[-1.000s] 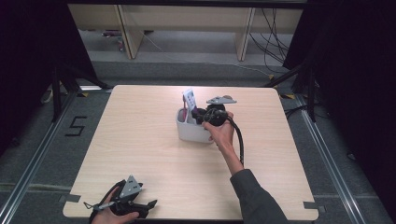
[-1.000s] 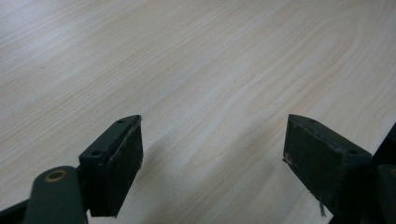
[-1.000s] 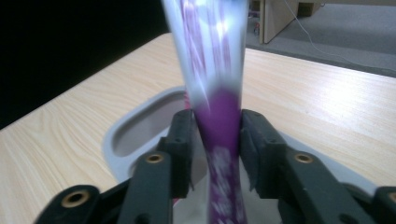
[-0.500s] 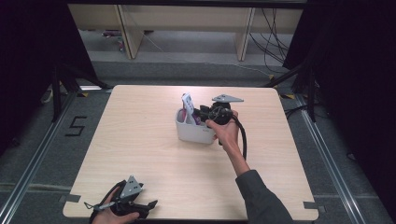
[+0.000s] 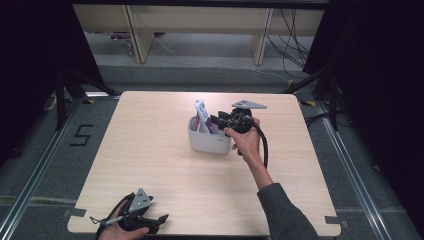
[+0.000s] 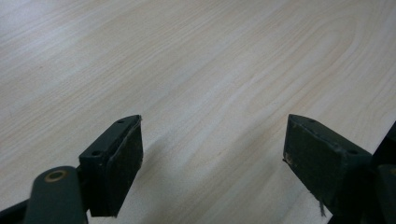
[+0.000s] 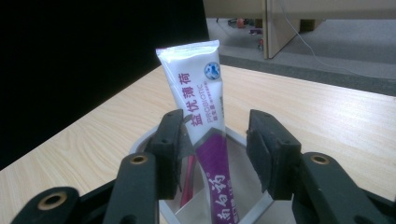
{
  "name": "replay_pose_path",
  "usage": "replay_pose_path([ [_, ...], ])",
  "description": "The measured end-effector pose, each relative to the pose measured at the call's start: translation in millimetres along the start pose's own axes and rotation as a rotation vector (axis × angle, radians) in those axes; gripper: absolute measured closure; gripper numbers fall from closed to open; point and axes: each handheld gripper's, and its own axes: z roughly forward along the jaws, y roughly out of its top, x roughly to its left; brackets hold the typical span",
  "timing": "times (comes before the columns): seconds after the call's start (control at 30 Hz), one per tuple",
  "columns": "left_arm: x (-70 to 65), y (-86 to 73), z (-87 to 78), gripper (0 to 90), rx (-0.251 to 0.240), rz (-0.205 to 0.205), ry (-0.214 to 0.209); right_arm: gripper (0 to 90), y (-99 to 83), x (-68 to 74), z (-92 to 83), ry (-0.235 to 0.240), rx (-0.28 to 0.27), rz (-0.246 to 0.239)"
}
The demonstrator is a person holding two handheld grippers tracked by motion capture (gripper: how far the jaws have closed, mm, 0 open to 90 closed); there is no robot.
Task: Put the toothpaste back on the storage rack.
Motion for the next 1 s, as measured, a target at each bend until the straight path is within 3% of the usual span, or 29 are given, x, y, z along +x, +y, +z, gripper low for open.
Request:
replay_pose_path([
  [0.67,1.2,-0.4,0.1,19.4,0.012,0.007,0.001,50.0,2.7,-3.5,-29.5,-0.002,-0.007,0.012],
  [0.83,1.5,-0.7,0.5,19.4,0.011,0.005,0.001,49.6,1.7,-5.5,-34.1,-0.004,-0.023,-0.004],
  [0.87,1.8,-0.5,0.5,19.3,0.013,0.006,-0.002,49.4,1.5,-4.8,-35.6,-0.01,-0.01,0.014],
  [1.0,1.4,-0.9,1.2,19.4,0.01,0.001,0.005,48.7,-0.4,-8.0,-39.5,-0.01,-0.014,-0.001],
])
